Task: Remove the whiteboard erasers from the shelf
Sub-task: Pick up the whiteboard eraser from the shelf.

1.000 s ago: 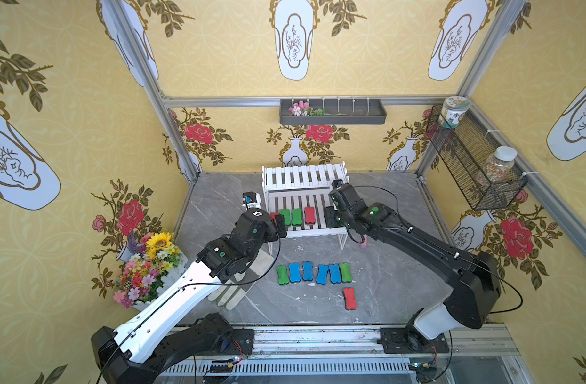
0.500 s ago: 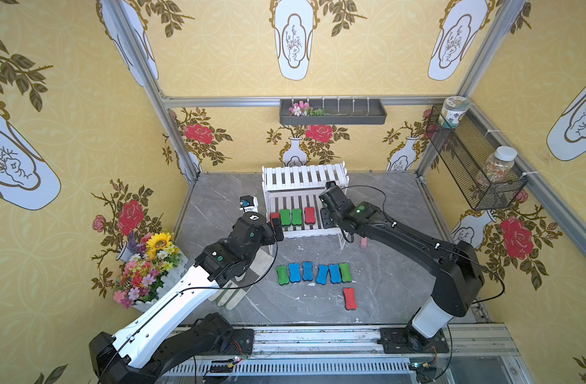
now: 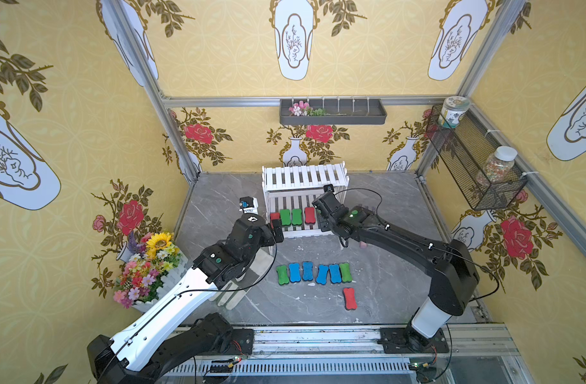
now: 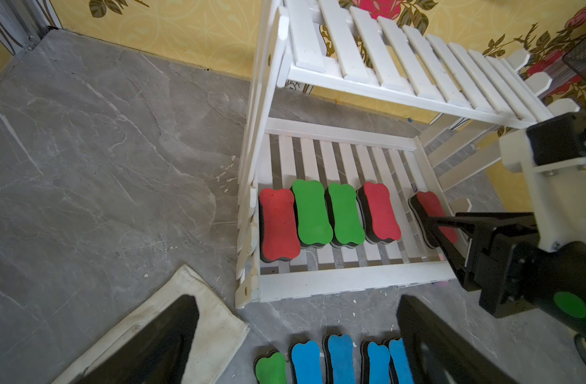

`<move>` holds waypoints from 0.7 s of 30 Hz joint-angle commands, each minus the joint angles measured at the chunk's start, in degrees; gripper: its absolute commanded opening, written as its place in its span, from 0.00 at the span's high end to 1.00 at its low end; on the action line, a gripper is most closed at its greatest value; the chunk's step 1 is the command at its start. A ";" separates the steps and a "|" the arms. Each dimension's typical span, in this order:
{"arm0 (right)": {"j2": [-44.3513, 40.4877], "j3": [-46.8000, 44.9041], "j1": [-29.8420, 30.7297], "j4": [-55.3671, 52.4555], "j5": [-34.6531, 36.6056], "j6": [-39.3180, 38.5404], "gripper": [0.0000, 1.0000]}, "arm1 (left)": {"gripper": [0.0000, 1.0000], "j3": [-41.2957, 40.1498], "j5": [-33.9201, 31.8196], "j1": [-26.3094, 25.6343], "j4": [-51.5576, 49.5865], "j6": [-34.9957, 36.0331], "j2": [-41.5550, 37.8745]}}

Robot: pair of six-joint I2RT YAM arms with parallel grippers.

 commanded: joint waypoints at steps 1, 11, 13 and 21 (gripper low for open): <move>0.52 0.29 -0.19 0.99 1.72 1.33 0.54 | 0.01 -0.32 0.51 0.00 1.38 0.75 -0.29; 1.45 0.62 -0.52 1.08 2.25 2.44 0.54 | 0.01 -0.64 0.75 0.00 1.45 0.83 -0.57; 1.21 0.44 -0.44 1.38 2.62 2.40 0.54 | 0.01 -0.67 0.93 0.01 1.53 0.78 -0.56; 3.01 1.70 -0.41 -0.27 4.25 3.81 0.56 | 0.01 -0.67 1.13 0.00 1.47 0.84 -0.64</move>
